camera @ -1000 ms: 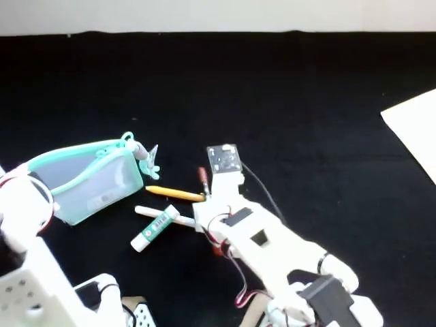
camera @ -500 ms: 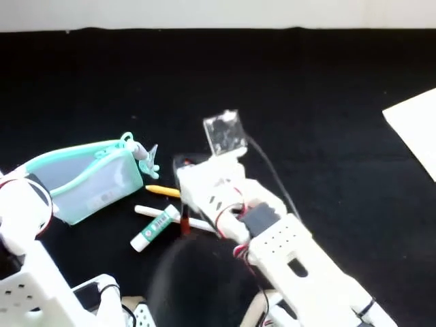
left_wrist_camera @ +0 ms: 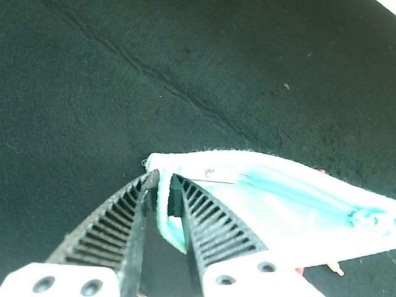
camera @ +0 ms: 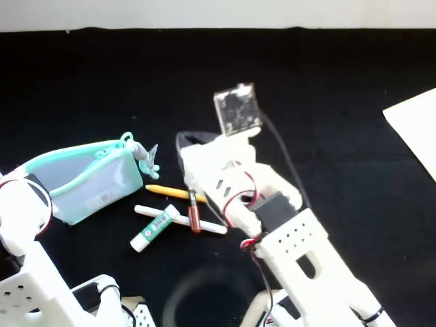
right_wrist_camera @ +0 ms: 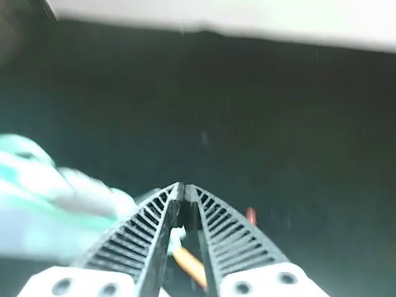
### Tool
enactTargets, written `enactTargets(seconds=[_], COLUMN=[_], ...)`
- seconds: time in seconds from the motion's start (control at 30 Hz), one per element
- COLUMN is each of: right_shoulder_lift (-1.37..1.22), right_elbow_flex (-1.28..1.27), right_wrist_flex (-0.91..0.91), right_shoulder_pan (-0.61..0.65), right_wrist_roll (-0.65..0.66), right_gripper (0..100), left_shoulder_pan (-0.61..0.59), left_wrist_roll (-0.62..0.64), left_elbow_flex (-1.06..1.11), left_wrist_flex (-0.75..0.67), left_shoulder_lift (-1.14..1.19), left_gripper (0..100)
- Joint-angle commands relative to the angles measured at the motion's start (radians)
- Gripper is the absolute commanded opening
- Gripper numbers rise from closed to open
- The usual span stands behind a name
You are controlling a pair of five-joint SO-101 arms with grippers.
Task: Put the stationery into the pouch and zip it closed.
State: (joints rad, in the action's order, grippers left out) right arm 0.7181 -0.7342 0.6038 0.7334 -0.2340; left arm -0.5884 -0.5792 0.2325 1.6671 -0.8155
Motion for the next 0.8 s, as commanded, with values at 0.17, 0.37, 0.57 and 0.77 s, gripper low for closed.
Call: enactTargets(seconds=[0.17,0.37,0.57,0.77], right_shoulder_lift=[0.008,-0.193,-0.538,-0.773], right_elbow_flex=[-0.177,-0.130,0.088,0.234], right_wrist_flex=[-0.059,-0.091,-0.087,-0.087], right_shoulder_pan=[0.007,0.045,0.054,0.054], right_wrist_roll=[-0.324,-0.331,-0.333,-0.333], right_gripper=[26.2,25.2,25.5,25.5], left_shoulder_pan=[-0.007,-0.007,-0.007,-0.007], left_wrist_roll=[0.011,0.011,0.011,0.009], left_elbow_flex=[0.044,0.044,0.044,0.044], left_wrist_flex=[0.009,0.009,0.009,0.009], left_shoulder_lift=[0.005,0.005,0.005,0.005], left_gripper=[1,1,1,1])
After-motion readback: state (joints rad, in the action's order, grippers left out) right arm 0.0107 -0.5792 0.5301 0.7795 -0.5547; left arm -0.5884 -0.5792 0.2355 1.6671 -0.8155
